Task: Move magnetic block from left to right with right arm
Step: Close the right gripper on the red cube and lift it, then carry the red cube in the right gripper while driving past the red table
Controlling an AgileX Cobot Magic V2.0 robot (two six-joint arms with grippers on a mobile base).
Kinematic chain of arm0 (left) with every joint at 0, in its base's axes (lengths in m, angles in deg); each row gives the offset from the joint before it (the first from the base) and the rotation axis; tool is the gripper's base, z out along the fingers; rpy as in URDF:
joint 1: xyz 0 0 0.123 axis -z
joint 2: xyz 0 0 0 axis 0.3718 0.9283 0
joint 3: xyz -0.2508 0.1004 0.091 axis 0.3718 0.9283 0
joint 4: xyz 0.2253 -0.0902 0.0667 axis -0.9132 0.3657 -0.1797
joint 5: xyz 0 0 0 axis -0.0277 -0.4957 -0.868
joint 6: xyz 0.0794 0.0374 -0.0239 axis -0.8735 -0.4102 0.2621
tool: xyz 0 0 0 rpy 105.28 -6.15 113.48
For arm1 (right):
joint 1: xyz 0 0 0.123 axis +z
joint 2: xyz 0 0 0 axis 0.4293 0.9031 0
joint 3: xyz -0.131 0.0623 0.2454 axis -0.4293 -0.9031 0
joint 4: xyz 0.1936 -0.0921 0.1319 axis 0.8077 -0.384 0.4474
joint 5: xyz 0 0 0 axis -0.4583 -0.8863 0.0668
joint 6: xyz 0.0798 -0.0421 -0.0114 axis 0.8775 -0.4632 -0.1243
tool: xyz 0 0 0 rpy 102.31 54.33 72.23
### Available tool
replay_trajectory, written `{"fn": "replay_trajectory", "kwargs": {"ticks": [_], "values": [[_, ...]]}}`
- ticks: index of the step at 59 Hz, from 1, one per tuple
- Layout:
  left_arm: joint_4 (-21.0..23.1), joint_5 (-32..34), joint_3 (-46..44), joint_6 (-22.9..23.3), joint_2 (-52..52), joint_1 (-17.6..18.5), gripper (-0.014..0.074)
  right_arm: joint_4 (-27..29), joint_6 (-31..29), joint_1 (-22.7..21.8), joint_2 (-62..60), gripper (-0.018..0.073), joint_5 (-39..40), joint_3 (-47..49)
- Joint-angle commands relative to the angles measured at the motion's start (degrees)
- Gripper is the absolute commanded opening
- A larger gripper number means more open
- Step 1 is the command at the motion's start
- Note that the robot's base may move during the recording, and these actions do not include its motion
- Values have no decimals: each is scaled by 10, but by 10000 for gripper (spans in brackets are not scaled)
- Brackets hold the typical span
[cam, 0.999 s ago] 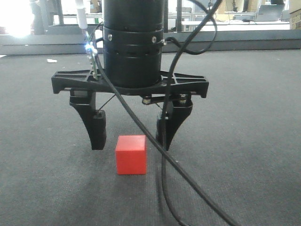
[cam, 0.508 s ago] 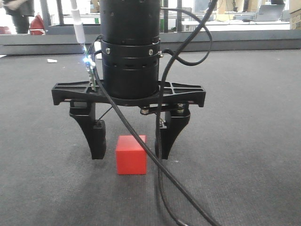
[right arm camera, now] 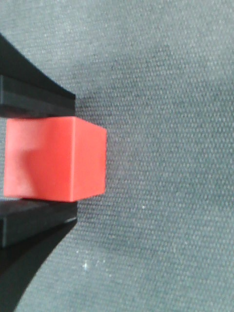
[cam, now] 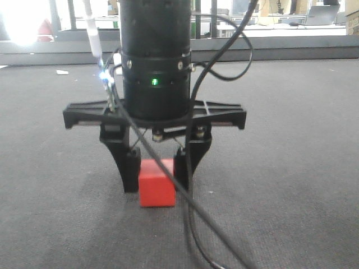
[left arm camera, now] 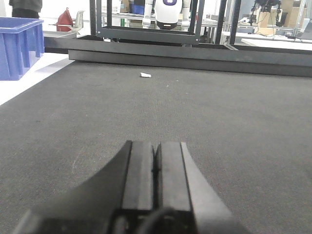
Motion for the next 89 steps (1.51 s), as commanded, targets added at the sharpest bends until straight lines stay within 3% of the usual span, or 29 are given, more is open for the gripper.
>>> {"fn": "replay_trajectory", "kwargs": {"ticks": [1, 11, 25, 38, 51, 69, 80, 89], "values": [[0, 50, 5, 2, -4, 2, -116, -5, 0, 1, -58, 212, -1, 18], [0, 50, 5, 2, -4, 2, -116, -18, -3, -9, -111, 212, -22, 16], [0, 50, 5, 2, -4, 2, -116, -22, -121, -68, -211, 212, -25, -18], [0, 50, 5, 2, -4, 2, -116, -22, -205, -155, -312, 212, 11, -109], [0, 50, 5, 2, -4, 2, -116, 3, -286, -269, -426, 212, 117, -222], [0, 50, 5, 2, -4, 2, -116, 30, -475, -418, -551, 212, 231, -342], [0, 50, 5, 2, -4, 2, -115, 30, -494, -481, -622, 212, 367, -421], [0, 50, 5, 2, -4, 2, -116, 29, -494, -495, -678, 212, 506, -502]]}}
